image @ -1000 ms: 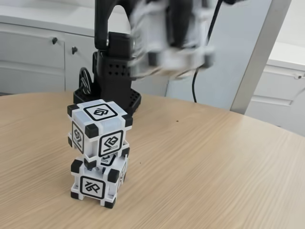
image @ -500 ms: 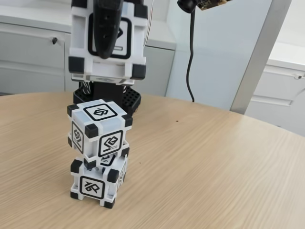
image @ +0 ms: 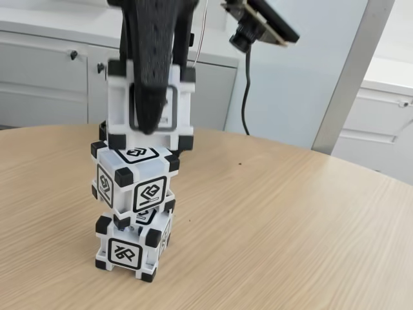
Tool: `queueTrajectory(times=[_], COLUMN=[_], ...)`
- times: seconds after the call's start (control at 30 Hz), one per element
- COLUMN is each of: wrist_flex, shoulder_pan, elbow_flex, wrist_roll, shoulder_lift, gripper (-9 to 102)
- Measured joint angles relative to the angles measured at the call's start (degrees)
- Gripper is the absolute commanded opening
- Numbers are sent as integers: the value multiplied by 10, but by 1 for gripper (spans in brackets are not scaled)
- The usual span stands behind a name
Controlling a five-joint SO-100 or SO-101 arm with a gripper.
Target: Stack cubes from left to right.
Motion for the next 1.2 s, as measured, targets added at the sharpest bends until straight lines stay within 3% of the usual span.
queueTrajectory(times=[0.8,1.2], wrist_flex=[0,0], shoulder_pan=[10,38], elbow_flex=[108,107], wrist_roll=[-30,-35], shoulder_lift=[97,98], gripper=[24,32])
